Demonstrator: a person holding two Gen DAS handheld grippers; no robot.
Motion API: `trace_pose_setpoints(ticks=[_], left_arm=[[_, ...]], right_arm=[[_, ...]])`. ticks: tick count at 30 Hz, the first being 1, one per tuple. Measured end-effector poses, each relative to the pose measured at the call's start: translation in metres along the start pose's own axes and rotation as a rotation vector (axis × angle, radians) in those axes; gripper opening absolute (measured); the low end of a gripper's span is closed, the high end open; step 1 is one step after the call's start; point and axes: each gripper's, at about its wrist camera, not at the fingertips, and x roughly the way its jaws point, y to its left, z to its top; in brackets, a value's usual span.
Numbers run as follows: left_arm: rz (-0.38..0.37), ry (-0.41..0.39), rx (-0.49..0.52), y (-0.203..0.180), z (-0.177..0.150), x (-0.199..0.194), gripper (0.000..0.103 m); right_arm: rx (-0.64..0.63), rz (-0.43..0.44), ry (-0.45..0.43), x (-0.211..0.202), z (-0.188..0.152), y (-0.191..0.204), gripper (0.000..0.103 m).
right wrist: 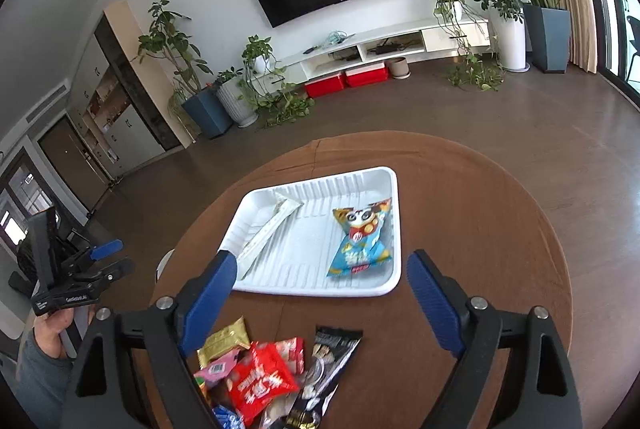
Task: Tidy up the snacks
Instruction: 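Lower both packets into the white tray and open both grippers, then grasp the red candy packet with the left gripper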
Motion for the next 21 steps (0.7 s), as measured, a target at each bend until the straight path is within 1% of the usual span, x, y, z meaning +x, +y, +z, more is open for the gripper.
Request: trace_pose_setpoints(ticks=[2, 4, 6, 10, 12, 14, 16, 17, 18, 21], left_arm=[[-0.038, -0.043, -0.039, 0.009, -0.024, -0.021, 0.103], [-0.031, -0.052, -0.055, 0.013, -0.048, -0.036, 0.103], [-0.030, -0.037, -0.044, 0.013, -0.069, -0.045, 0.103], [-0.094, 0.000, -0.034, 0.009, -0.104, -0.058, 0.103], [-0.114, 0.014, -0.025, 0.001, -0.120, -0.053, 0.103], [-0.139, 0.028, -0.026, -0.002, -0.132, -0.057, 0.103], [-0.174, 0.036, -0.044, -0.007, -0.142, -0.060, 0.103], [-0.183, 0.036, -0.044, -0.013, -0.146, -0.062, 0.103], [-0.196, 0.035, -0.035, -0.021, -0.149, -0.065, 0.103], [-0.230, 0.037, 0.026, -0.052, -0.159, -0.064, 0.103]], right_arm=[[0.007, 0.010, -0.005, -0.014, -0.026, 0.007, 0.090], [-0.001, 0.016, 0.012, -0.023, -0.055, 0.018, 0.090], [-0.019, 0.013, 0.019, -0.031, -0.083, 0.032, 0.090], [-0.060, 0.006, 0.039, -0.041, -0.131, 0.057, 0.090], [-0.063, 0.005, 0.071, -0.041, -0.150, 0.064, 0.089], [-0.069, 0.004, 0.109, -0.038, -0.164, 0.072, 0.085], [-0.100, -0.009, 0.146, -0.032, -0.170, 0.080, 0.080], [-0.119, -0.014, 0.161, -0.029, -0.172, 0.082, 0.075], [-0.137, -0.016, 0.172, -0.025, -0.172, 0.086, 0.071], [-0.144, -0.008, 0.199, -0.018, -0.173, 0.090, 0.068]])
